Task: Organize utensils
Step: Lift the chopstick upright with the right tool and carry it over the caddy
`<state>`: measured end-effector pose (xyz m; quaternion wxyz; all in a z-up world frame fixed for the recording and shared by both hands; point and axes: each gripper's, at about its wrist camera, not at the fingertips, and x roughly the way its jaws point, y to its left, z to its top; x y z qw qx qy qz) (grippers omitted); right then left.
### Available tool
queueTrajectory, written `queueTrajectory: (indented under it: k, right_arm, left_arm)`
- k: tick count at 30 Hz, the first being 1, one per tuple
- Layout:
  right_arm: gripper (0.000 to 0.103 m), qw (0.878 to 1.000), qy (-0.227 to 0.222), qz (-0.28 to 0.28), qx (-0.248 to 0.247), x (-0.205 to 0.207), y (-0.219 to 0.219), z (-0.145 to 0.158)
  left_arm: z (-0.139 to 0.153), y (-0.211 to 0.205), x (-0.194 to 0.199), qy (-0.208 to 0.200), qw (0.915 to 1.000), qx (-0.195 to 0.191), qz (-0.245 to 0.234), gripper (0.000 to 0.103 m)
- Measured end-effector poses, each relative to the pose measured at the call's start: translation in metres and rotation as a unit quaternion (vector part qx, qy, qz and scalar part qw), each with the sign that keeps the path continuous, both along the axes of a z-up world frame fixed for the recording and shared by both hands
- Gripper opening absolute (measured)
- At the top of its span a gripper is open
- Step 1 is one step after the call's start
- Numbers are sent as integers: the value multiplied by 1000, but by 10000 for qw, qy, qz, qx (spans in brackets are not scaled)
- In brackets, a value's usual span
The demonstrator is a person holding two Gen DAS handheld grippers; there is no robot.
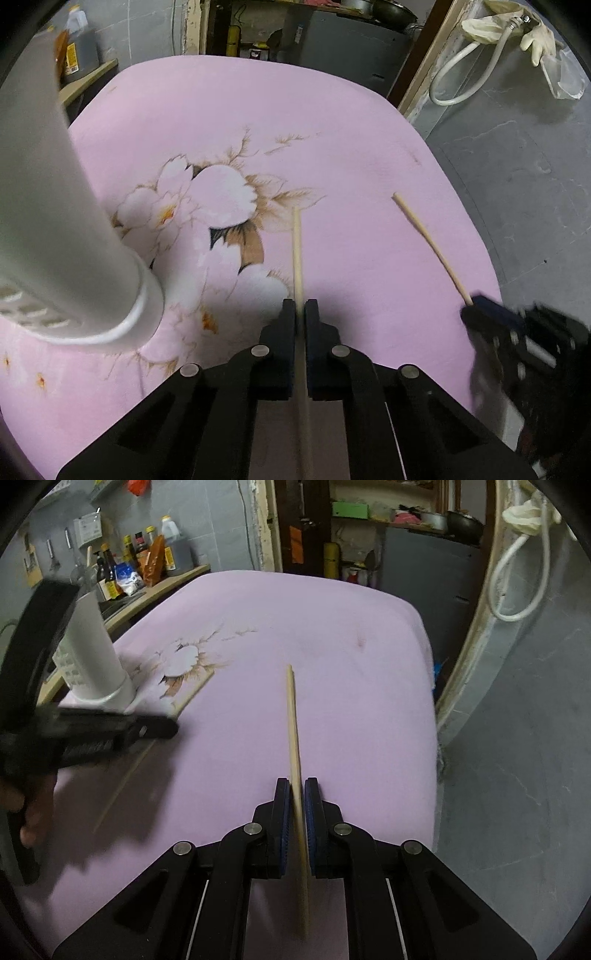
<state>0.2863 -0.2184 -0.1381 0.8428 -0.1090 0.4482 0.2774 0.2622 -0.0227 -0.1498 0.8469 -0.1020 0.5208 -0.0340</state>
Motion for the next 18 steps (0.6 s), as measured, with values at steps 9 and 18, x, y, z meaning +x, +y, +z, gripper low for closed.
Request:
queueTrajectory:
  k: [9,18]
  right_arm:
    - [12,9987,493,-4,-114,38,16,-4]
    - [3,9971,670,-188,298,34,7,8]
  left_arm:
    - [1,-1,-14,202,9995,40,-236,3]
    - [9,-5,-13,277,9990,48,-349,2]
